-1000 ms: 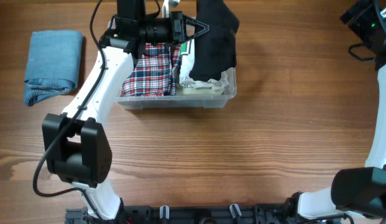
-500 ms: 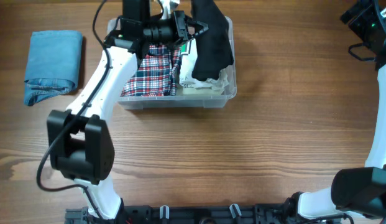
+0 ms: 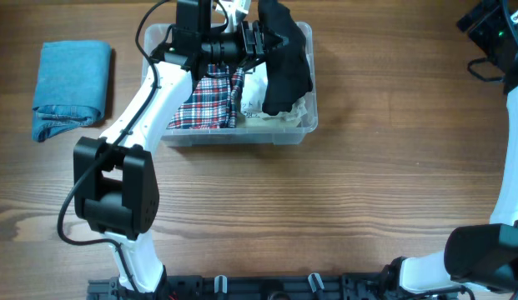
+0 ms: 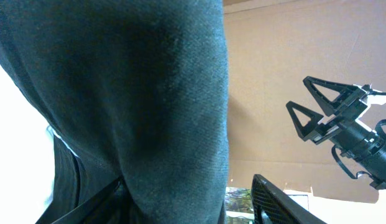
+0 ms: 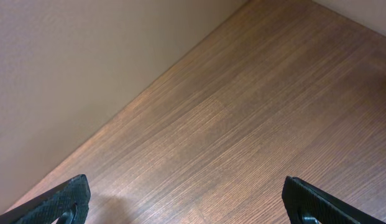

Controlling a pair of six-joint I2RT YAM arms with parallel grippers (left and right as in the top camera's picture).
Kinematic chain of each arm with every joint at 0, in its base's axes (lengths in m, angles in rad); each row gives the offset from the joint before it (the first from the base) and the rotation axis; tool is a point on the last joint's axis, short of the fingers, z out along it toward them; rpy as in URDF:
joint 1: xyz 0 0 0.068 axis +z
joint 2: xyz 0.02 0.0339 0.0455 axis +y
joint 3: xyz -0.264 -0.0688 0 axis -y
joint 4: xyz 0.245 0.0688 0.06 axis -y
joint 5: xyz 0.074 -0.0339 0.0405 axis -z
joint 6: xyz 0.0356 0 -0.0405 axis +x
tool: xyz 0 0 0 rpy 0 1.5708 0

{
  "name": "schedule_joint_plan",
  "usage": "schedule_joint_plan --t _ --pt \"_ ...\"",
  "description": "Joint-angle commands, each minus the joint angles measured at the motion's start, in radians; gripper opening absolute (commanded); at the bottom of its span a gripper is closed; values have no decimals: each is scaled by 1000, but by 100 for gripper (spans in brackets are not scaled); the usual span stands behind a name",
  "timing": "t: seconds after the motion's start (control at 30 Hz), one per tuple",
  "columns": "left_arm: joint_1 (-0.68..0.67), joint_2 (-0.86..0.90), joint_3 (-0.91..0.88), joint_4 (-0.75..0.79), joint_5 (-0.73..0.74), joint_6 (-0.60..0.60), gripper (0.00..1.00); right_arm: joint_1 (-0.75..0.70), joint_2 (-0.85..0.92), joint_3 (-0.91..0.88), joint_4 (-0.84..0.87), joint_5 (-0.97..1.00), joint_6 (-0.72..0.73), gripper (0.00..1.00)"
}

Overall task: Pack container
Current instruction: 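Carry the black garment over the box and lower it onto the white shirt, then press the black garment flat in the box with the left gripper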

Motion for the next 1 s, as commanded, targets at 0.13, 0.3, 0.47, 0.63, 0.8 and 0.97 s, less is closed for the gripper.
schedule_joint_plan --t 0.13,0.3,0.47,0.63,0.8,0.97 --pt "56 -19 13 1 22 5 62 2 6 1 0 3 6 100" --pt "160 -29 13 -113 21 87 62 2 6 1 -1 3 6 100" --pt "173 -29 13 -284 -155 259 63 2 6 1 -1 2 6 100" --pt "123 -29 13 -422 -550 408 61 2 6 1 -1 3 6 100" --pt "-42 -28 13 -407 -839 459 59 2 6 1 -1 3 6 100" --pt "-144 -28 13 -374 -942 479 59 2 6 1 -1 3 6 100"
